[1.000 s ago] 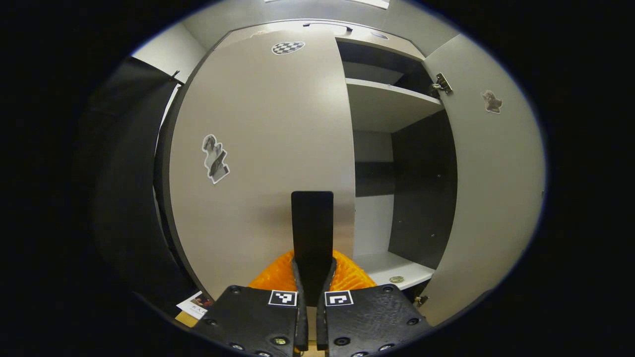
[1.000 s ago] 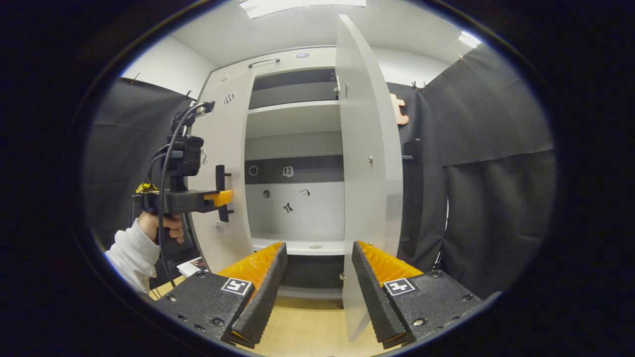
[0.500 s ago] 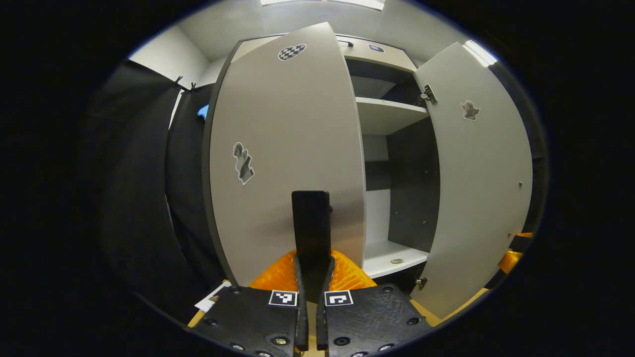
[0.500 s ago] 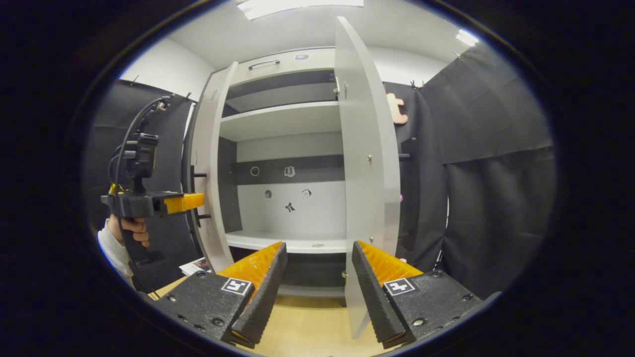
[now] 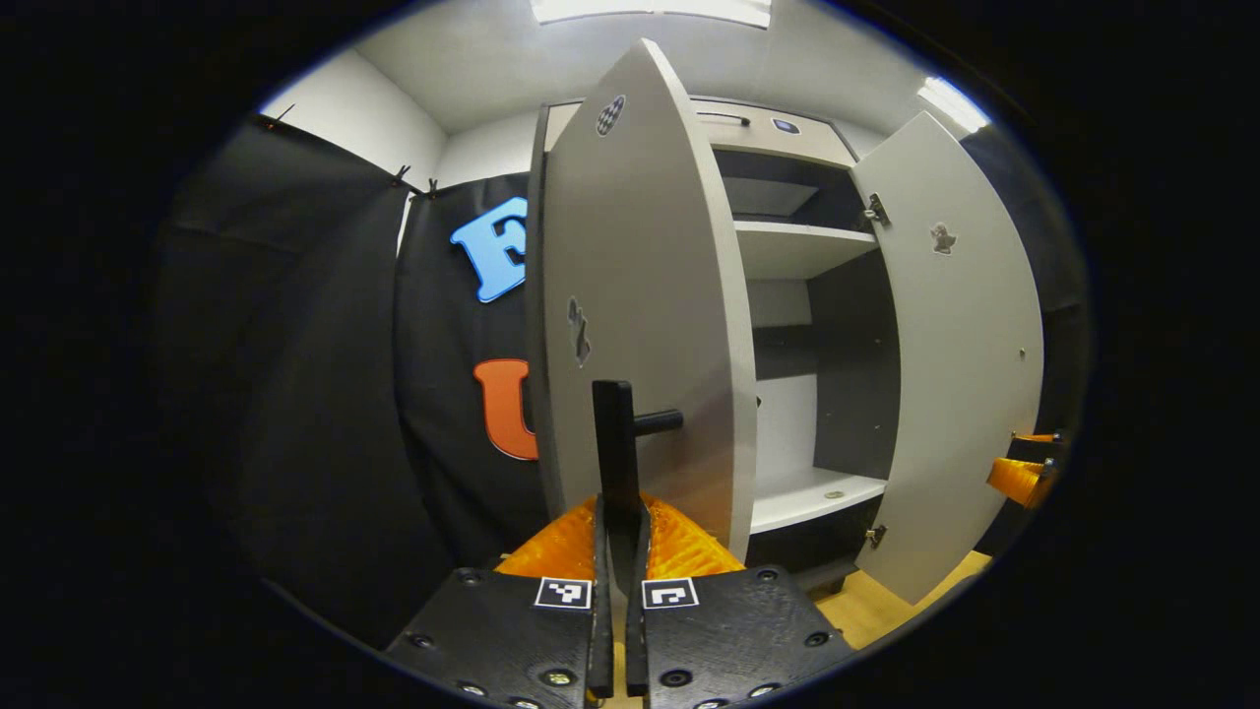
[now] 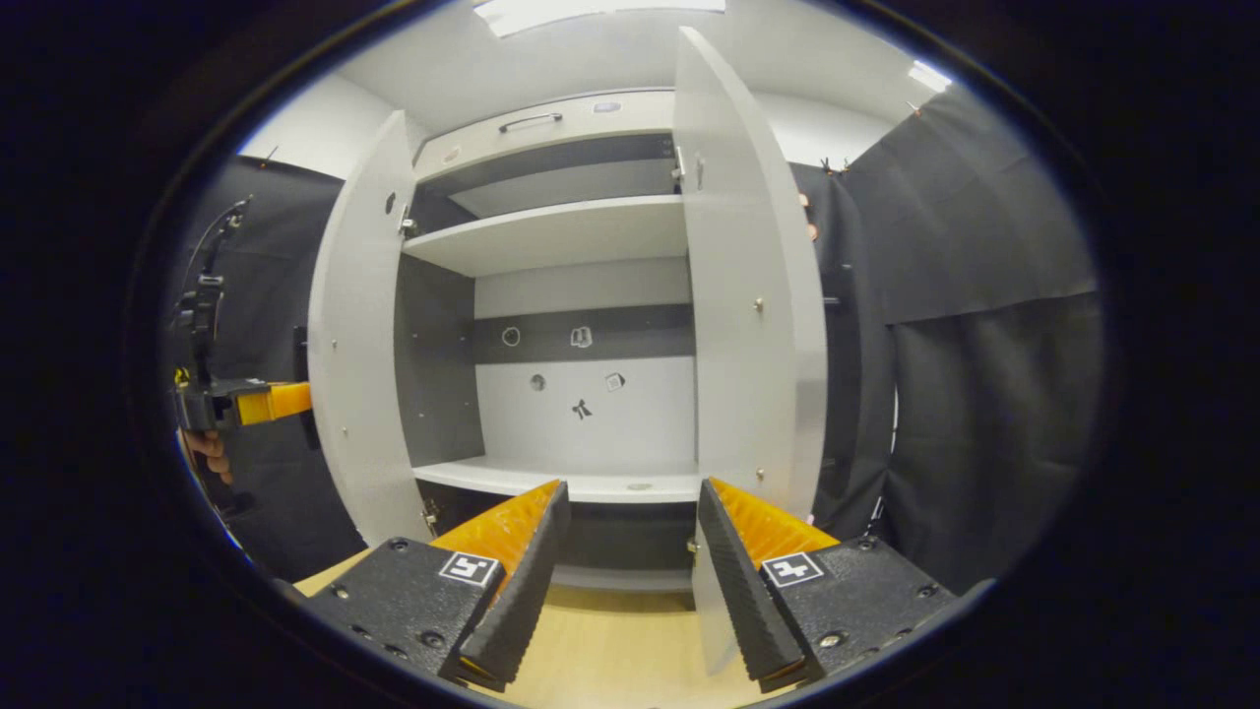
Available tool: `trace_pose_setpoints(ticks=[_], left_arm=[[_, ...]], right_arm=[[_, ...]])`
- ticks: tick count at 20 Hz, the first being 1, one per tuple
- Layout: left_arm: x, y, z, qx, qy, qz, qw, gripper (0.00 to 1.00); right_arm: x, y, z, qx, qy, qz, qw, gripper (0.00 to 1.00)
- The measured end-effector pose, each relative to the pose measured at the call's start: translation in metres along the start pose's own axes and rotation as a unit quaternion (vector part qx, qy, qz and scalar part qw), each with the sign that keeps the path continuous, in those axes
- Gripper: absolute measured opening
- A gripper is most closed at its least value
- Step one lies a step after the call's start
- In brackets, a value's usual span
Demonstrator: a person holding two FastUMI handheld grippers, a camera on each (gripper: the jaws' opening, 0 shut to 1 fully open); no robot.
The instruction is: Open the right door of the double-door shoe cabinet with the right hand, and open the left door with the left hand.
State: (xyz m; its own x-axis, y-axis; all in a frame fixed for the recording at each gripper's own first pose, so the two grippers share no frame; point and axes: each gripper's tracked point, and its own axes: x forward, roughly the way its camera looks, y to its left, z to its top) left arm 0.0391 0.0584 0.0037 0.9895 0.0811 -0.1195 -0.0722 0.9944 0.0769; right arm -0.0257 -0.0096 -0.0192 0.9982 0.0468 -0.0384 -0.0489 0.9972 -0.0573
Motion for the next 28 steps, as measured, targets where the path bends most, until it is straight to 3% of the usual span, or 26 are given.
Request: trace_pose_setpoints(ticks=[6,13,21,28], left_arm=[[-0.006,0.018,-0.003,-0.020,0.008,-0.009,1.000,0.04],[-0.006,0.062,-0.006,-0.010,0.000,0.024,1.000,0.02],[-0.006,0.086,-0.005,-0.048,-0.014,-0.046,0.998,0.00],[-0.013,0.092,-0.010,-0.021,-0.019,-0.060,0.998,0.04]], right_arm=[[0.008,0.021,0.004,-0.016,-0.004,0.020,1.000,0.83],[0.017,0.022,0.003,-0.020,-0.003,0.016,1.000,0.83],[0.023,0.021,-0.002,-0.026,0.012,0.012,1.000,0.83],[0.025,0.023,-0.001,-0.026,0.012,0.021,0.999,0.83]])
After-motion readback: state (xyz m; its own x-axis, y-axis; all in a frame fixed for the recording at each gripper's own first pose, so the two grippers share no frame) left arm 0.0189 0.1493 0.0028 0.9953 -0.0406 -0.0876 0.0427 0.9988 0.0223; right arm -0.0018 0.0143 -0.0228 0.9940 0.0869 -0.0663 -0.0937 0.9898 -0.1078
